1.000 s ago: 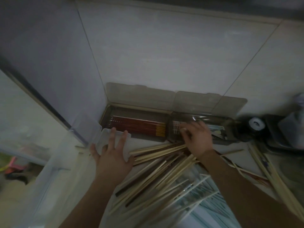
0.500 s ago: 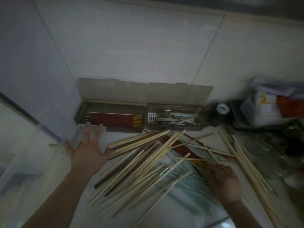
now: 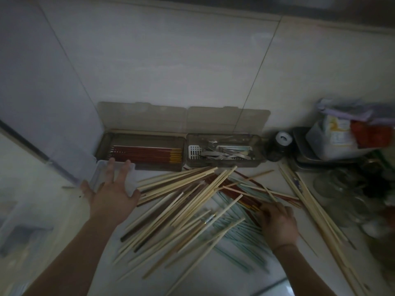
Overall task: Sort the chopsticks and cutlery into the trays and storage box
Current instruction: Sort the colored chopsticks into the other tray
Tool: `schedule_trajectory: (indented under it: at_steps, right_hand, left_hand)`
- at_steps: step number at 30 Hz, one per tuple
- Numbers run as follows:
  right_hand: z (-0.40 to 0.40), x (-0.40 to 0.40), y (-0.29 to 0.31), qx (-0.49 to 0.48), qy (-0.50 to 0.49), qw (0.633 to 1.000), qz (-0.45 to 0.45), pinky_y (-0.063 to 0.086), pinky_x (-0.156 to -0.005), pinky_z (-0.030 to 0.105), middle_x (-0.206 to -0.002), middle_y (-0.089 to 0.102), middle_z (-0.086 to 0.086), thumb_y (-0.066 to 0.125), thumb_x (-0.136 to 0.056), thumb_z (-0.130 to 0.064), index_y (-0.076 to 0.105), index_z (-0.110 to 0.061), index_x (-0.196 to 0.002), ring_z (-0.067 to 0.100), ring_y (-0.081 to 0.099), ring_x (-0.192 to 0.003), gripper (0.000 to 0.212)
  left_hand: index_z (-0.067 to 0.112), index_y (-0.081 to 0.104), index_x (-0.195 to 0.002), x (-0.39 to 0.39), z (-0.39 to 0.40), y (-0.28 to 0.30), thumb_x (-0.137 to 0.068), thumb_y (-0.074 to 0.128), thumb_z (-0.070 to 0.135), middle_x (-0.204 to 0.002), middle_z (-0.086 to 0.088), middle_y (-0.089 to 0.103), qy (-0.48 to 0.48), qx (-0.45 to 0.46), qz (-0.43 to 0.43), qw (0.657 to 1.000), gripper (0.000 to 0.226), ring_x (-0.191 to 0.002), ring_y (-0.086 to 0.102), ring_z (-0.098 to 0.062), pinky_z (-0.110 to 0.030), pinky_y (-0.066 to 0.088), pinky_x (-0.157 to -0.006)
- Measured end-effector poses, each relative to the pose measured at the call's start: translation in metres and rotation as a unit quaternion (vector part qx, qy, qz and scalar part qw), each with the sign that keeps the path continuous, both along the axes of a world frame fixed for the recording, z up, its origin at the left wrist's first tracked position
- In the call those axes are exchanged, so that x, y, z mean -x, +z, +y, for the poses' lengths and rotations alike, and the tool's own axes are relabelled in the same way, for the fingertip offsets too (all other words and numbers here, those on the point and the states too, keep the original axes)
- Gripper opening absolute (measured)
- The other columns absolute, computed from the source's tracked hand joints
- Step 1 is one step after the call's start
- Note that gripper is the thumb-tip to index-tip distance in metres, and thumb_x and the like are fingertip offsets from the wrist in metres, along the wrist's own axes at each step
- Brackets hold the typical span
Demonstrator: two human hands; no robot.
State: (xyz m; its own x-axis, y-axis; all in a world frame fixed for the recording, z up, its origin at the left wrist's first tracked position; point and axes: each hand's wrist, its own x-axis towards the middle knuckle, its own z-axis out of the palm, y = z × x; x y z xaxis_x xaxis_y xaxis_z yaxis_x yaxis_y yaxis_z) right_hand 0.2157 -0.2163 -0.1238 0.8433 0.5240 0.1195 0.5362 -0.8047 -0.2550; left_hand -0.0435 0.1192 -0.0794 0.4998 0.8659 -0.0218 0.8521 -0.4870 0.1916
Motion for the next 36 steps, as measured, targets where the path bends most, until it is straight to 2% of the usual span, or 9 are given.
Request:
schedule_trajectory:
  at_steps: [8, 10, 14, 16, 19, 24, 29, 33, 36]
  right_hand:
    - [-0.049, -0.011, 0.029, -0.144, 0.016, 0.987, 0.073, 0.05, -0.072, 0.028, -0.081, 0.067, -0.004, 0.051, -0.086, -0.05, 0.068, -0.032, -0.083, 0.018, 0.062, -0.077, 0.025]
    - [-0.063, -0.01, 0.036, -0.269, -0.075, 0.946, 0.164, 0.046, -0.062, 0.007, -0.08, 0.068, -0.002, 0.063, -0.087, -0.042, 0.064, -0.039, -0.081, 0.0, 0.061, -0.072, 0.006]
    - [-0.072, -0.014, 0.053, -0.441, -0.206, 0.845, 0.222, 0.048, -0.05, 0.02, -0.082, 0.07, 0.001, 0.059, -0.08, -0.064, 0.061, -0.013, -0.096, 0.006, 0.065, -0.065, 0.053]
    - [-0.062, -0.021, 0.068, -0.501, -0.241, 0.805, 0.21, 0.049, -0.054, 0.024, -0.086, 0.065, 0.005, 0.051, -0.095, -0.042, 0.061, -0.02, -0.087, 0.007, 0.063, -0.065, 0.025]
    - [-0.02, -0.029, 0.086, -0.555, -0.251, 0.763, 0.217, 0.051, -0.053, 0.019, -0.085, 0.063, -0.001, 0.058, -0.088, -0.047, 0.062, -0.034, -0.081, 0.005, 0.063, -0.065, 0.016]
    - [0.095, -0.013, 0.077, -0.517, -0.105, 0.806, 0.268, 0.049, -0.057, 0.024, -0.078, 0.06, 0.005, 0.053, -0.096, -0.014, 0.061, -0.006, -0.096, 0.006, 0.057, -0.061, 0.011]
    - [0.203, 0.023, 0.068, -0.463, -0.026, 0.819, 0.338, 0.05, -0.052, 0.02, -0.067, 0.065, -0.005, 0.057, -0.093, -0.007, 0.064, -0.016, -0.082, 0.005, 0.057, -0.051, 0.016]
    - [0.254, 0.04, 0.062, -0.396, 0.008, 0.824, 0.407, 0.052, -0.049, 0.025, -0.088, 0.065, 0.012, 0.056, -0.093, -0.003, 0.063, -0.018, -0.083, 0.005, 0.056, -0.049, 0.018]
    - [0.273, 0.039, 0.057, -0.294, 0.054, 0.859, 0.415, 0.049, -0.049, 0.019, -0.095, 0.064, 0.004, 0.053, -0.095, -0.007, 0.062, -0.024, -0.085, 0.011, 0.06, -0.062, 0.021]
  left_hand:
    - [0.044, 0.008, -0.153, 0.0, -0.001, 0.001, -0.087, 0.057, 0.053, -0.165, 0.003, -0.001, -0.001, 0.001, 0.001, 1.0, 0.083, -0.144, 0.029, -0.025, -0.064, 0.003, -0.113]
    - [0.043, 0.009, -0.154, -0.001, -0.001, 0.001, -0.087, 0.058, 0.053, -0.165, 0.003, -0.001, 0.0, 0.0, -0.001, 1.0, 0.083, -0.144, 0.03, -0.026, -0.064, 0.003, -0.113]
    - [0.043, 0.011, -0.154, 0.001, 0.0, -0.001, -0.086, 0.06, 0.053, -0.165, 0.003, 0.0, -0.001, -0.005, -0.005, 1.0, 0.084, -0.145, 0.026, -0.024, -0.064, 0.002, -0.113]
    - [0.043, 0.01, -0.153, 0.001, 0.0, -0.001, -0.086, 0.059, 0.053, -0.165, 0.003, 0.0, -0.001, -0.007, 0.0, 1.0, 0.084, -0.145, 0.027, -0.025, -0.063, 0.002, -0.113]
    - [0.043, 0.009, -0.153, 0.0, -0.001, 0.001, -0.086, 0.058, 0.054, -0.165, 0.002, -0.001, -0.004, -0.009, 0.011, 1.0, 0.084, -0.141, 0.034, -0.027, -0.063, 0.003, -0.113]
    - [0.043, 0.011, -0.153, 0.002, 0.0, -0.002, -0.085, 0.056, 0.056, -0.165, 0.0, 0.003, -0.007, -0.012, 0.006, 1.0, 0.083, -0.138, 0.039, -0.027, -0.065, 0.007, -0.113]
    - [0.044, 0.005, -0.153, 0.002, 0.0, 0.001, -0.086, 0.048, 0.057, -0.165, 0.001, 0.0, -0.01, -0.003, 0.008, 1.0, 0.081, -0.139, 0.037, -0.027, -0.063, 0.003, -0.114]
    - [0.043, 0.001, -0.153, 0.003, -0.001, 0.003, -0.086, 0.045, 0.059, -0.165, 0.001, -0.003, -0.014, 0.003, 0.001, 1.0, 0.082, -0.139, 0.036, -0.028, -0.063, 0.001, -0.114]
    - [0.043, 0.006, -0.153, 0.003, -0.001, 0.003, -0.079, 0.038, 0.061, -0.165, 0.0, 0.0, -0.014, 0.007, -0.004, 1.0, 0.082, -0.138, 0.038, -0.029, -0.063, 0.001, -0.113]
